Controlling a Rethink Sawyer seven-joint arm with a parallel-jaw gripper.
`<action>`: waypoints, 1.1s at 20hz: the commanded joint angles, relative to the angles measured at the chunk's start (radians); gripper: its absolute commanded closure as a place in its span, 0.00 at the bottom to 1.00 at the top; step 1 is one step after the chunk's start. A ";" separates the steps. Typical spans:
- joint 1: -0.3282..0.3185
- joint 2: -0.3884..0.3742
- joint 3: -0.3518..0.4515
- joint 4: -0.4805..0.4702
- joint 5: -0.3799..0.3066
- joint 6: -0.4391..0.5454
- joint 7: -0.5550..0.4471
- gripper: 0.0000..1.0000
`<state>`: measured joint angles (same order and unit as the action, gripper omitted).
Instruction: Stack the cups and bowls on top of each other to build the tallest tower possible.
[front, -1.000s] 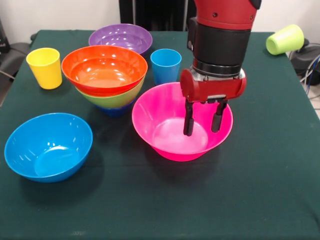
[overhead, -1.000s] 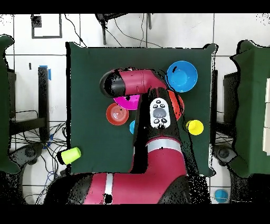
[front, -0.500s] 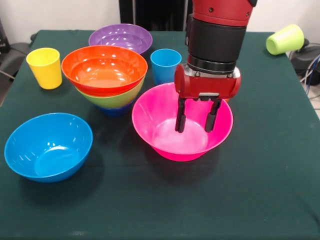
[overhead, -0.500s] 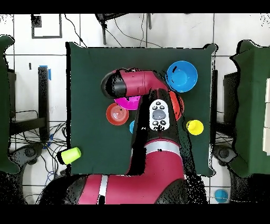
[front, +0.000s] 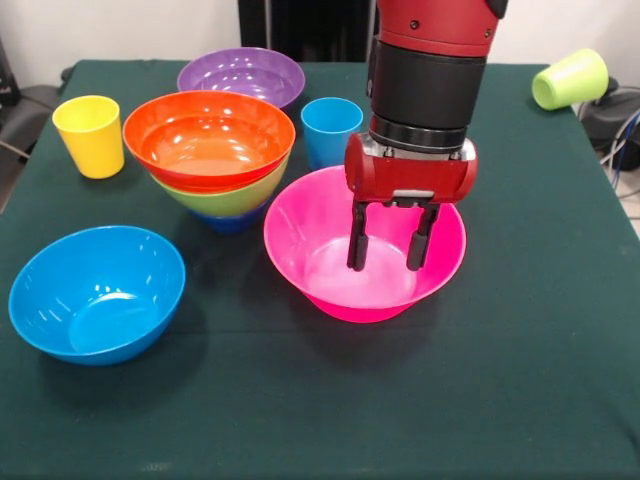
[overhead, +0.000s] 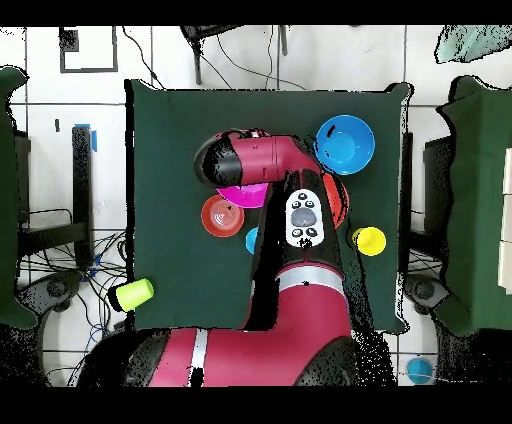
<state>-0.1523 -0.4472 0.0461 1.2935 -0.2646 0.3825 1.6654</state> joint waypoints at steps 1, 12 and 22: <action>0.006 0.046 0.056 0.089 0.027 -0.031 0.155 0.00; 0.056 0.014 0.034 0.128 0.083 -0.016 0.203 0.00; 0.089 0.005 0.025 0.170 0.127 -0.033 0.238 0.00</action>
<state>-0.0834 -0.4564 0.0269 1.3832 -0.1643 0.3811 1.7288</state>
